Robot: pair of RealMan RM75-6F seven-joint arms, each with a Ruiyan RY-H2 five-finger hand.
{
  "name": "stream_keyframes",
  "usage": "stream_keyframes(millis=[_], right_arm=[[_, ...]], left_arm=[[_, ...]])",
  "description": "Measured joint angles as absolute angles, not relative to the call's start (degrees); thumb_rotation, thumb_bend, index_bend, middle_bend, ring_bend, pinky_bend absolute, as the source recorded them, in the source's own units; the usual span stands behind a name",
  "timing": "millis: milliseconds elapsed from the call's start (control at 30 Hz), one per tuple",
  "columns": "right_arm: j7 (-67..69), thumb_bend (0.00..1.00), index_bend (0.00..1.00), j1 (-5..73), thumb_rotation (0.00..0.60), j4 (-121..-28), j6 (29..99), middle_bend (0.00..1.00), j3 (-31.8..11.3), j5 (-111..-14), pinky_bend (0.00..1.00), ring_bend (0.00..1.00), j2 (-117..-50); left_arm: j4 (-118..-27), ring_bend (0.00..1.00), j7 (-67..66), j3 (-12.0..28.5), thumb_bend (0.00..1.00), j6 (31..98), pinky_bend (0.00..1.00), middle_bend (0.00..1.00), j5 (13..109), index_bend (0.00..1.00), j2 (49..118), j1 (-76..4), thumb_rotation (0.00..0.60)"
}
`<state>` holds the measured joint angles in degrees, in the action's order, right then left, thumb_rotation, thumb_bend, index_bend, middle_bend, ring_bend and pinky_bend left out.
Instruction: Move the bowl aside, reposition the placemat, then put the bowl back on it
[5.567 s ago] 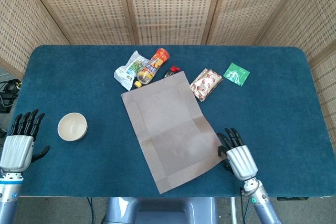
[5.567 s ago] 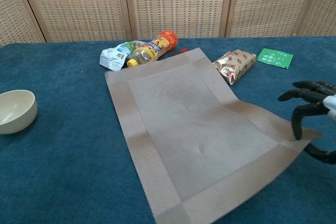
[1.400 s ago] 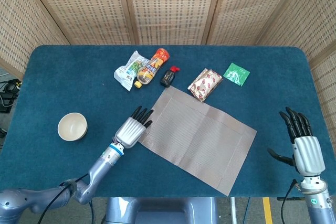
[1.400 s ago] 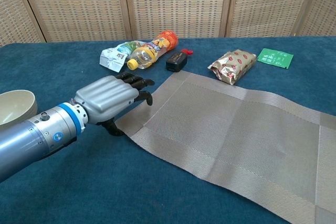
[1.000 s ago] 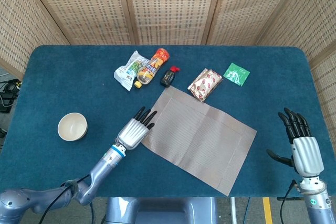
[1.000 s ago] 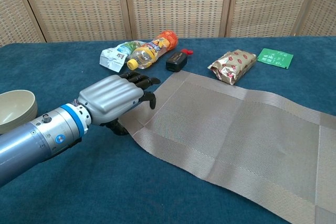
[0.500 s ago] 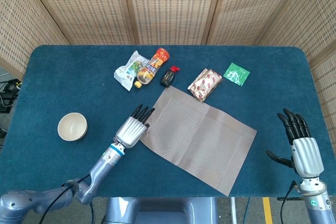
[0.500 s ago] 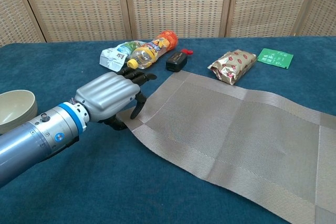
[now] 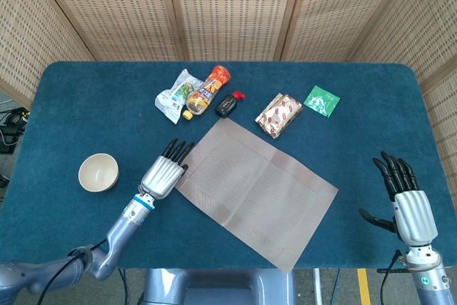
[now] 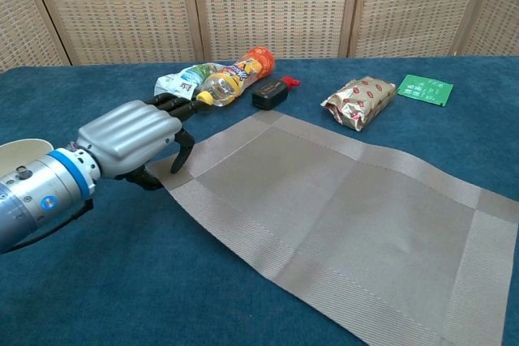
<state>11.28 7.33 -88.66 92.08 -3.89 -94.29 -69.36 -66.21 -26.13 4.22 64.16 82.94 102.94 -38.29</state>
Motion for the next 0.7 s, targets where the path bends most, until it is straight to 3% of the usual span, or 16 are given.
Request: stream_keyframes(millis=[267,700], right_arm=[[9.4,0.2,0.06,6.8,0.6,-89.7,93.1,0.0,-2.9,-96.3,0.0,0.0,-69.4],[7.5,0.2,0.06,6.0,0.6,-90.7,94.8,0.0,-1.9,-98.8,0.0,0.0,-69.5]], left_arm=[[-72.5,0.0,-28.0,2.4,0.61,66.2,0.0,0.0,82.8,0.63,97.5,-35.1,0.6],[-89.1,0.0,-34.8,-3.9,0.6,66.6,0.0,0.0,86.4,0.65,89.6,-32.2,0.6]])
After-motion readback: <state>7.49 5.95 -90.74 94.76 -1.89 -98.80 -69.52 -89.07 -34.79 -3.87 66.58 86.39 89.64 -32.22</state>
